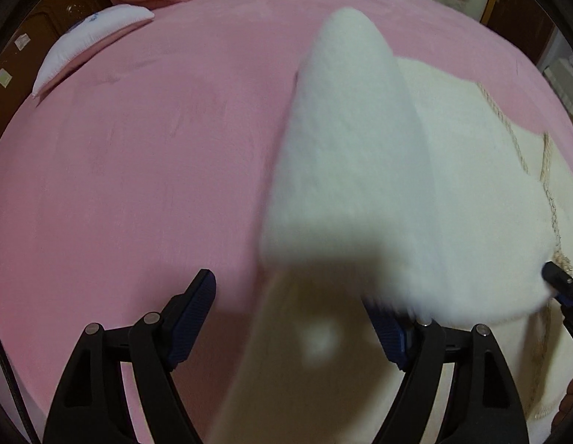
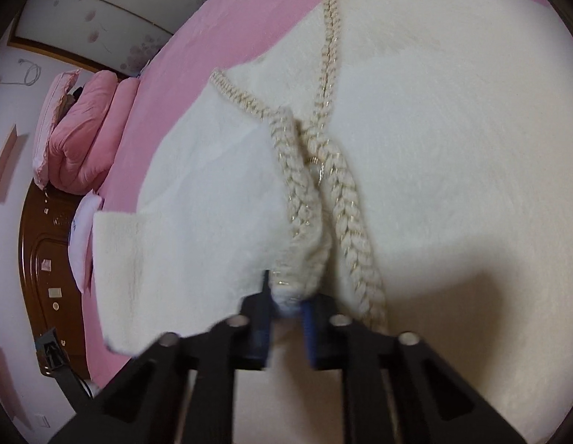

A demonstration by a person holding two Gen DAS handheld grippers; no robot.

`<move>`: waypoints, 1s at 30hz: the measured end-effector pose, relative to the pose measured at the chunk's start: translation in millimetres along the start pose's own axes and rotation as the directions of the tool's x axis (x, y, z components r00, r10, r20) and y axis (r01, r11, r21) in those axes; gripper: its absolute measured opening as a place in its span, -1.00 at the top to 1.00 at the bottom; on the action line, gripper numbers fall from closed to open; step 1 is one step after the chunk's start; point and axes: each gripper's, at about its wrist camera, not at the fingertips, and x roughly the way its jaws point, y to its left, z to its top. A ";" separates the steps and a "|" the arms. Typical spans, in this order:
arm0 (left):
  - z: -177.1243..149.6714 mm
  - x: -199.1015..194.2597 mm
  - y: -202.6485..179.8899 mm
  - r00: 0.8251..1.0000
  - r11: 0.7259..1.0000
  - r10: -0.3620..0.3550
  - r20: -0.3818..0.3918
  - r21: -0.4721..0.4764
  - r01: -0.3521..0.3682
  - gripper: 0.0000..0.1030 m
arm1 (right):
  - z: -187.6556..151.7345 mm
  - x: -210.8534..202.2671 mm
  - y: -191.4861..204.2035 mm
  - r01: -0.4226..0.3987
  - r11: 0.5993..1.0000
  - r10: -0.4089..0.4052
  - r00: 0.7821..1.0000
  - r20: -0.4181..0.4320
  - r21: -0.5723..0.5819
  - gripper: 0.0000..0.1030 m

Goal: Fold large clothes
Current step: 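Grasp the braided front edge of the cardigan with the right tool, then fold that side of the cardigan over toward its center with the right tool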

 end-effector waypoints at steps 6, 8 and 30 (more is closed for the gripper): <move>6.1 18.4 -21.2 0.997 0.997 0.066 0.027 0.026 -0.067 -0.23 | 27.5 -60.4 29.6 -0.008 0.988 0.051 0.961 0.273 -0.155 0.83; 8.0 22.6 -22.0 0.996 0.996 0.084 0.025 0.031 -0.084 -0.01 | 37.3 -90.2 33.1 0.022 0.983 0.048 0.929 0.367 -0.185 0.83; -12.7 -58.3 50.0 0.993 0.962 0.013 0.121 -0.272 0.021 -0.01 | -8.5 -129.8 -22.4 0.338 0.939 -0.320 0.806 0.498 0.057 0.86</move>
